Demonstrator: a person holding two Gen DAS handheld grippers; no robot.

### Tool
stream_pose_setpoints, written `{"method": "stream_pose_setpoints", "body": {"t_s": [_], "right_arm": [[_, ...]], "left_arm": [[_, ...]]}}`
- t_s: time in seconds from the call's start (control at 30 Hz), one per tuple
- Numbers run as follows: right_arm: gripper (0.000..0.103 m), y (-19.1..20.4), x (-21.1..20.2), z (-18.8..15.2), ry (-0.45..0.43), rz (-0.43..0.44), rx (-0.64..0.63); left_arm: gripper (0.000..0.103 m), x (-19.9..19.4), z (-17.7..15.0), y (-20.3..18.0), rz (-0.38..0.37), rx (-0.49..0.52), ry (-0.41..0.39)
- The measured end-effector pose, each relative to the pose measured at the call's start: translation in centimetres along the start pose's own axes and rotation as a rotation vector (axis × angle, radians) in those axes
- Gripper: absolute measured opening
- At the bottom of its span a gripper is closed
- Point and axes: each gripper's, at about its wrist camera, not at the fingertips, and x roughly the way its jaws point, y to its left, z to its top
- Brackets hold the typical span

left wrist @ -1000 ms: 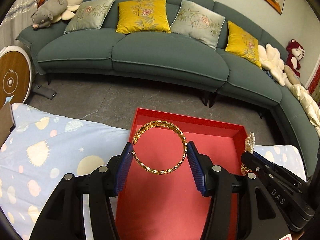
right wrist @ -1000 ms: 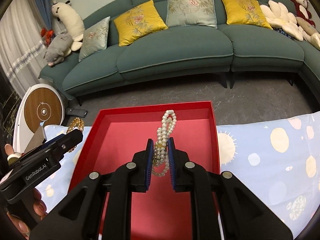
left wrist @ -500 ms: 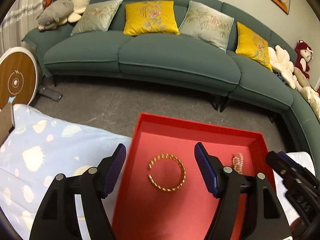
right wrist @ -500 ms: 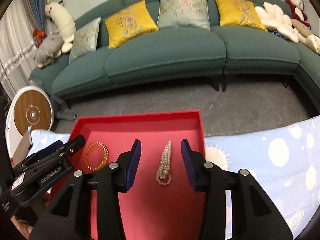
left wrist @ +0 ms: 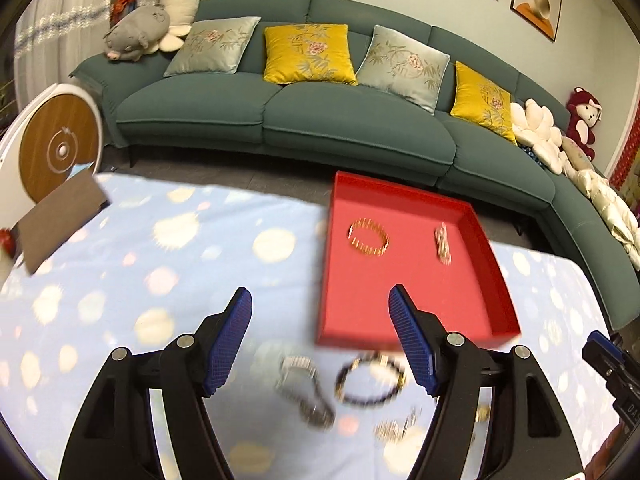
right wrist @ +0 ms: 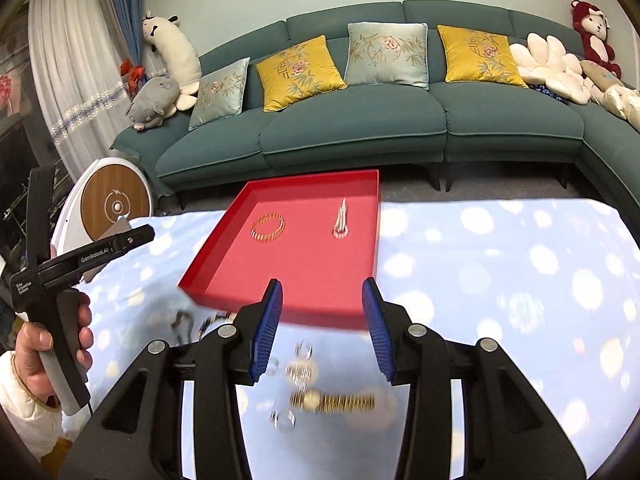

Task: Organize jewelry
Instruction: 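Withdraw both tools from the red box back over the table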

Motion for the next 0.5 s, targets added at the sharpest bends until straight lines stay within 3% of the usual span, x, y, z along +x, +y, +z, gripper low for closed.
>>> {"method": "stream_pose_setpoints", "body": {"t_s": [0.2,0.3,0.5], "right_arm": [[0.041,0.6,-2.8,-4.4,0.043,0.019,0.055],[0.041,0.6,-2.8,-6.5,0.066,0.015,0.072],[0.041,2.0,-1.5,-7.8,0.075,-0.058,-0.095]], "left_arm": [[0.068,-3.3,-5.4,1.7,0.037,-0.070,0.007],[0.068,-3.7,-7.5,2.5,0.018,-0.095,0.022],[0.068,-1.7,-9.4,3.0,0.053,0.009,0.060]]}}
